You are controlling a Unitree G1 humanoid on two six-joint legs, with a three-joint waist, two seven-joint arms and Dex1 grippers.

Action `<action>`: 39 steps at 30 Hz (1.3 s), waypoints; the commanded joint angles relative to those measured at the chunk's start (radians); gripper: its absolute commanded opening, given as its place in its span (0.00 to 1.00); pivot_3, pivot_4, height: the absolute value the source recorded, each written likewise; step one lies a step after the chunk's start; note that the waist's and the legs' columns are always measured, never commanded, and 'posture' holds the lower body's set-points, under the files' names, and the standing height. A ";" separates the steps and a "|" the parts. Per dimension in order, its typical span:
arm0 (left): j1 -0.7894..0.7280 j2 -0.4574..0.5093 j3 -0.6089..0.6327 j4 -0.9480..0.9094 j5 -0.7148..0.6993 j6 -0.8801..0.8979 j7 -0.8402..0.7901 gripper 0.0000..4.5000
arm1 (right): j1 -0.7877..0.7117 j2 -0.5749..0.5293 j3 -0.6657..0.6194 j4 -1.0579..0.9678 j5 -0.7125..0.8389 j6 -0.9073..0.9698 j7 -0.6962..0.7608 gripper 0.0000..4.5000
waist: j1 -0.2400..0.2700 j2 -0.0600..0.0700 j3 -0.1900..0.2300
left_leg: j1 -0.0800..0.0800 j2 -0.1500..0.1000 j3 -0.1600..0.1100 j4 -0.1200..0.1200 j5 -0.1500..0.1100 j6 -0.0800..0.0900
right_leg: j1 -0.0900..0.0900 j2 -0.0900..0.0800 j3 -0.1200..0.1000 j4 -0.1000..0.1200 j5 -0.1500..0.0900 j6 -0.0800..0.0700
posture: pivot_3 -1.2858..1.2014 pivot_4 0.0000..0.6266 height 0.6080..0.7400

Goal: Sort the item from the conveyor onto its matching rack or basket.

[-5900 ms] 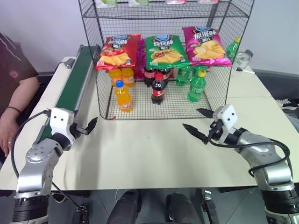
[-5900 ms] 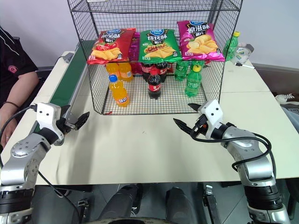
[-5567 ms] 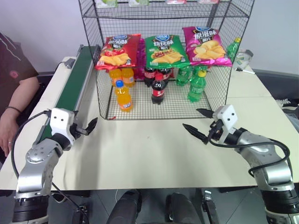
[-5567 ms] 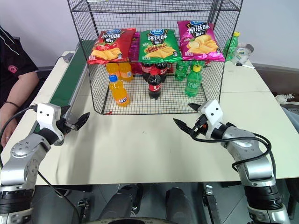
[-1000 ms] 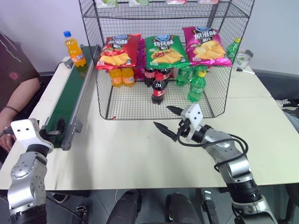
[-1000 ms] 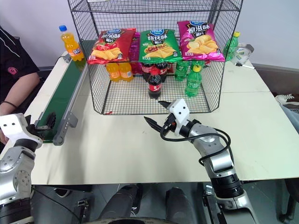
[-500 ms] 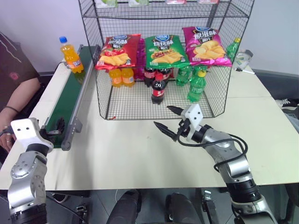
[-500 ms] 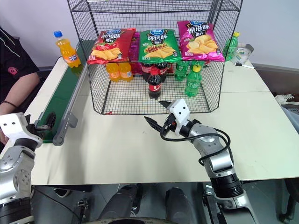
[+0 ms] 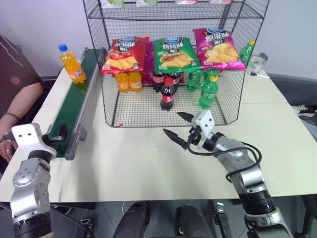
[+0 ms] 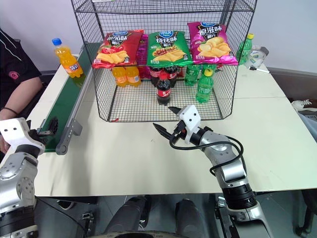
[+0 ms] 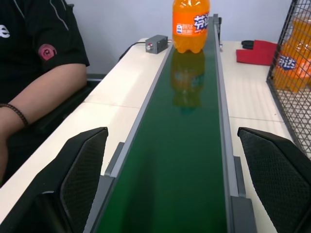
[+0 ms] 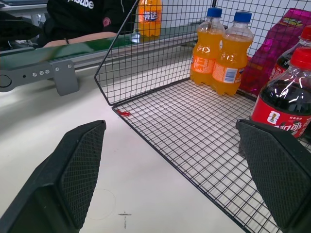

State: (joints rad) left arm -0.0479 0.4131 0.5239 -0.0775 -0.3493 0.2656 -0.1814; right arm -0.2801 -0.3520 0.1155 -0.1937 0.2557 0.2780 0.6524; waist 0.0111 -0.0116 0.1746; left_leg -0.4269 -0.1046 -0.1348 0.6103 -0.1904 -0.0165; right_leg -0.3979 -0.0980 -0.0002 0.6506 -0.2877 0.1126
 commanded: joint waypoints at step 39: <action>-0.022 0.030 -0.030 -0.011 0.022 -0.001 -0.011 0.99 | -0.020 0.001 -0.005 -0.026 0.001 -0.008 0.001 1.00 | 0.000 0.000 0.000 | 0.000 0.000 0.000 0.000 0.000 0.000 | 0.000 0.000 0.000 0.000 0.000 0.001 | 0.52 0.24 1.00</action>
State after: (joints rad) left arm -0.0539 0.4255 0.4855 -0.0770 -0.3358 0.2758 -0.1945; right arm -0.2846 -0.3524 0.1155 -0.1928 0.2507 0.2783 0.6530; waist 0.0111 -0.0116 0.1746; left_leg -0.4269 -0.1046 -0.1348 0.6102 -0.1904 -0.0166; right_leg -0.3981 -0.0980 -0.0002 0.6506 -0.2874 0.1132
